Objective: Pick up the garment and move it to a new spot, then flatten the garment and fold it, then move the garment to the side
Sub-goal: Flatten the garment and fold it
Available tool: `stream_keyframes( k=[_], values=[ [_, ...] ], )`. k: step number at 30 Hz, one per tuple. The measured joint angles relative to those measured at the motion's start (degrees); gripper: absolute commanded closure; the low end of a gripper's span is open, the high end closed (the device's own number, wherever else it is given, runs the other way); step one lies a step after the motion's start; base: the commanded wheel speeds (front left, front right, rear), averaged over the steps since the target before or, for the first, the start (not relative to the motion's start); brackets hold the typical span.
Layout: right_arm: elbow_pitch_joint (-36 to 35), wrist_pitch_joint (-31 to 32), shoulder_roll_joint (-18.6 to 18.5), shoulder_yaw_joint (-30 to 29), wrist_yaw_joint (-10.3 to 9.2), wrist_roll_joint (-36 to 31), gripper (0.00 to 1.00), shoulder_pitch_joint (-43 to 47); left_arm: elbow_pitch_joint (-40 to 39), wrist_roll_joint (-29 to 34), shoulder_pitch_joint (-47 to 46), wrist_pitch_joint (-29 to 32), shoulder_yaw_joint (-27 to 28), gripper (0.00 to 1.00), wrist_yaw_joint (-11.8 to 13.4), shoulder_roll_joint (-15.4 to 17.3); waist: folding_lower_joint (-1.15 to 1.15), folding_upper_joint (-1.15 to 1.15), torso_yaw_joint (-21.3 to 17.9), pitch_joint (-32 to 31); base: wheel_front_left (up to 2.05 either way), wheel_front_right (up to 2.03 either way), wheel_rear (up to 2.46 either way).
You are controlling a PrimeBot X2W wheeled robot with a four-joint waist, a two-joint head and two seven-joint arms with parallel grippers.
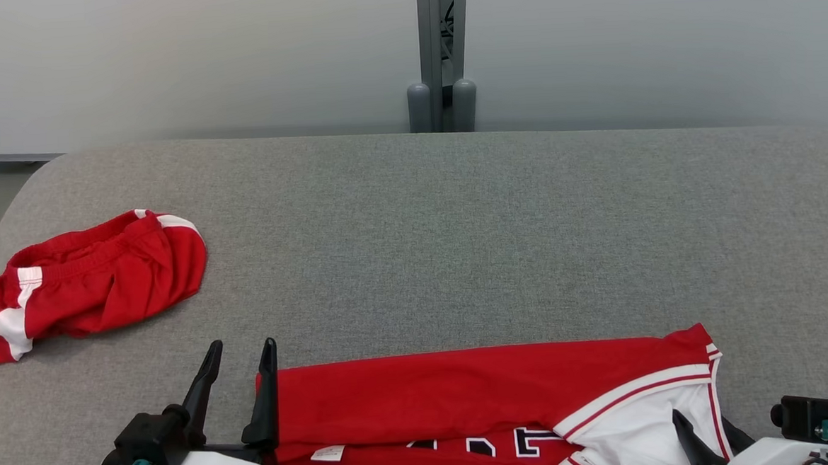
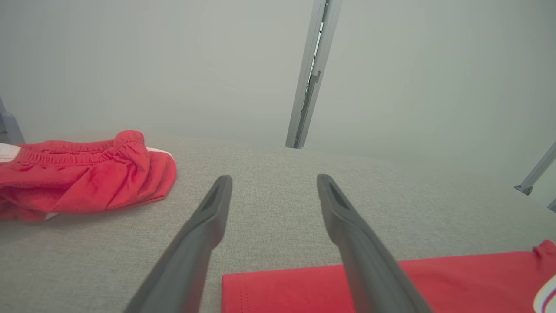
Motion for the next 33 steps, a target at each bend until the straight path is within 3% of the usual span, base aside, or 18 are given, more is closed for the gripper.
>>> stream_keyframes(
  k=[2, 3, 4, 5, 20, 33],
  values=[
    [-0.01, 0.01, -0.32, 0.77, 0.0, 1.26, 0.05, -0.05, 0.04, 0.07, 0.01, 0.0, -0.03, 0.0, 0.0, -0.01, 0.0, 0.0, -0.05, -0.03, 0.0, 0.0, 0.0],
    [-0.02, 0.01, -0.45, 1.05, 0.0, 1.85, 0.51, -0.1, 0.05, 0.09, 0.01, 0.0, -0.04, 0.0, 0.0, -0.01, 0.0, 0.0, -0.06, -0.03, 0.0, 0.0, 0.0],
    [-0.01, 0.0, -0.64, 1.3, 0.0, 2.38, 0.81, -0.14, 0.1, 0.12, 0.01, 0.0, -0.05, 0.0, 0.0, -0.01, 0.0, 0.0, -0.06, -0.03, 0.0, 0.0, 0.0],
    [0.02, -0.12, -0.85, 1.66, -0.01, 2.8, 1.0, -0.16, 0.13, 0.15, 0.01, 0.0, -0.09, 0.0, 0.0, -0.01, 0.0, 0.0, -0.07, -0.02, 0.0, 0.0, 0.0],
    [3.68, -4.56, -2.14, 5.33, 0.4, 5.57, 1.0, -3.11, 0.38, 0.43, 0.01, 0.0, 0.07, 0.0, -0.01, -0.01, 0.0, 0.0, 0.16, 0.19, 0.0, 0.0, 0.0],
    [10.48, -5.24, -11.85, 3.89, 0.32, 8.4, 1.0, -9.51, 0.78, 0.4, -0.02, 0.0, -0.22, 0.0, -0.01, -0.03, 0.0, 0.0, 0.73, -0.27, 0.0, 0.0, 0.0]
  ],
)
